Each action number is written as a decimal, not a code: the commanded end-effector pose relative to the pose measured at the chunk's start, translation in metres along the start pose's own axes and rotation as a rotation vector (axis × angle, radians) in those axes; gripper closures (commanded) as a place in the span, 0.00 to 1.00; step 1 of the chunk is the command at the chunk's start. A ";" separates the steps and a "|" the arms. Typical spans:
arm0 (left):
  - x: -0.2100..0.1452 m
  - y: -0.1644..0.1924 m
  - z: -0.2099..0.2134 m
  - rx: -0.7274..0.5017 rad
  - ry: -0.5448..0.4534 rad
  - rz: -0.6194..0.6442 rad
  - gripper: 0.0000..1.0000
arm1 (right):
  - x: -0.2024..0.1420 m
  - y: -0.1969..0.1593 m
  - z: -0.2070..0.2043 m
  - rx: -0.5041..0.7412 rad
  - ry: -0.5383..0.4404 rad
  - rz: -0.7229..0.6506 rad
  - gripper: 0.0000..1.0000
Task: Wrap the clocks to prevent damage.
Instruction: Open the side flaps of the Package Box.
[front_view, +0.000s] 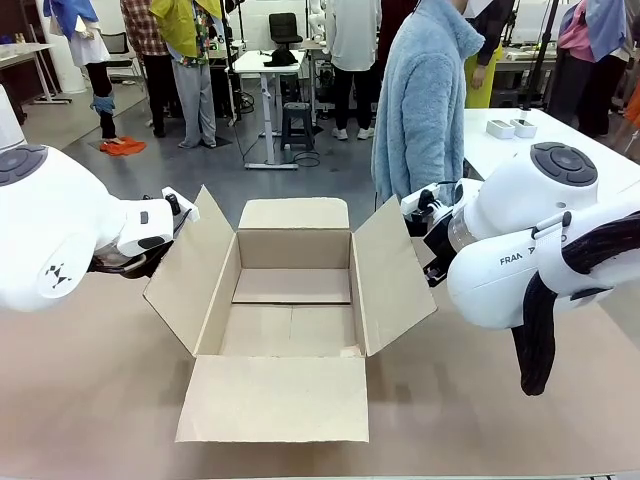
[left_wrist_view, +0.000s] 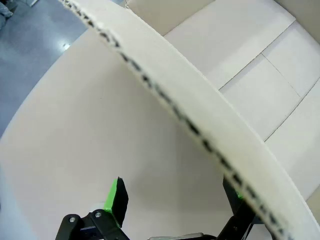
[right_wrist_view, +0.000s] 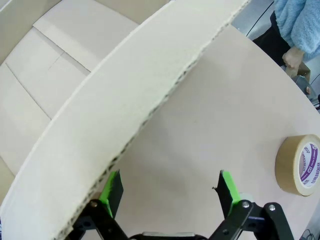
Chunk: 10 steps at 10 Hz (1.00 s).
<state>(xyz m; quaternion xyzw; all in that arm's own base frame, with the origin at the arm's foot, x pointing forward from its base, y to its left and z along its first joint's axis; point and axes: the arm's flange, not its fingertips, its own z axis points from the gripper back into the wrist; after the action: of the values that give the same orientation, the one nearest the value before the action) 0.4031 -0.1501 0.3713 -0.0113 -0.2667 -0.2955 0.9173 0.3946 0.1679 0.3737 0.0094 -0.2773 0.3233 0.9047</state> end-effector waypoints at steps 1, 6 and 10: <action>0.000 0.000 0.000 0.000 -0.001 0.000 0.00 | 0.000 0.000 0.000 0.000 0.000 0.000 0.00; 0.083 0.049 0.119 0.014 0.188 -0.064 0.00 | 0.079 -0.014 0.146 -0.104 0.139 -0.021 0.00; 0.123 0.055 0.240 0.095 0.157 -0.070 0.00 | 0.113 -0.008 0.242 -0.172 0.191 -0.052 0.00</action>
<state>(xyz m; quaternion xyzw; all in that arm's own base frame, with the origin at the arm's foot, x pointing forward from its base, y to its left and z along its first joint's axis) 0.4032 -0.1263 0.6392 0.0401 -0.2043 -0.3150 0.9260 0.3495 0.1757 0.6378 -0.0684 -0.2268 0.2893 0.9274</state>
